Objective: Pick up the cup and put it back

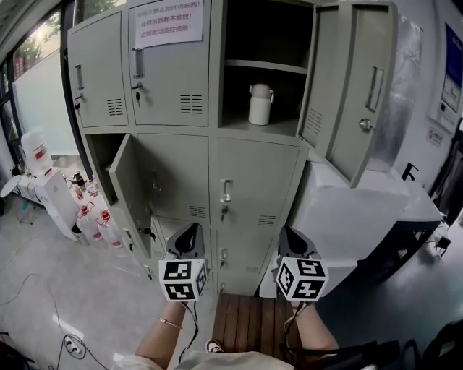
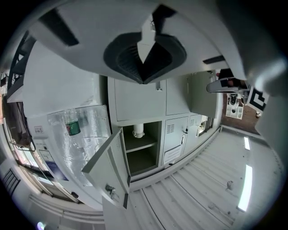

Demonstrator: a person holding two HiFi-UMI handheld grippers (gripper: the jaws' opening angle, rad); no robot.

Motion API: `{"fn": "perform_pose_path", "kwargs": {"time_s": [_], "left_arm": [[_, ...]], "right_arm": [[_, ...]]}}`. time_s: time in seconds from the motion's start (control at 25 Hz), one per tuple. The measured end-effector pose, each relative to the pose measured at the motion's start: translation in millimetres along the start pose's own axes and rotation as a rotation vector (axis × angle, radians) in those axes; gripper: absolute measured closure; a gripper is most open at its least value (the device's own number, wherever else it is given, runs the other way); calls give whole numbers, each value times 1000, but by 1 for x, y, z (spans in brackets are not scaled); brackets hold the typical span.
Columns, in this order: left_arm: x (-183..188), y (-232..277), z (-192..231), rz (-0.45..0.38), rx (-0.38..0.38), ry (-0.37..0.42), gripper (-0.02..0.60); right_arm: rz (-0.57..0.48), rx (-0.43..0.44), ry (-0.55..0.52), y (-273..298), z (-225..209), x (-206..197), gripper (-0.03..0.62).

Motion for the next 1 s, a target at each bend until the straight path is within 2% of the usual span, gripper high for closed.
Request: {"fn": "perform_pose_path", "kwargs": {"time_s": [0.48, 0.68, 1.0], "left_arm": [[30, 115, 51, -61, -26, 10, 571], [26, 139, 57, -40, -23, -9, 571], [21, 157, 48, -32, 12, -15, 571]], "right_arm": [[-27, -19, -34, 123, -4, 25, 602], [-1, -18, -27, 144, -10, 18, 602], [-22, 42, -32, 169, -18, 27, 602]]}}
Point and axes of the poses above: the fingertips, and each gripper's own axes: y forward along the fingers, z to its left, x out of its top, the point moved 8 cm from there along -y, backward along the fingers, and after that the axes turned 9 degrees about -y, right-handed, at the moved point
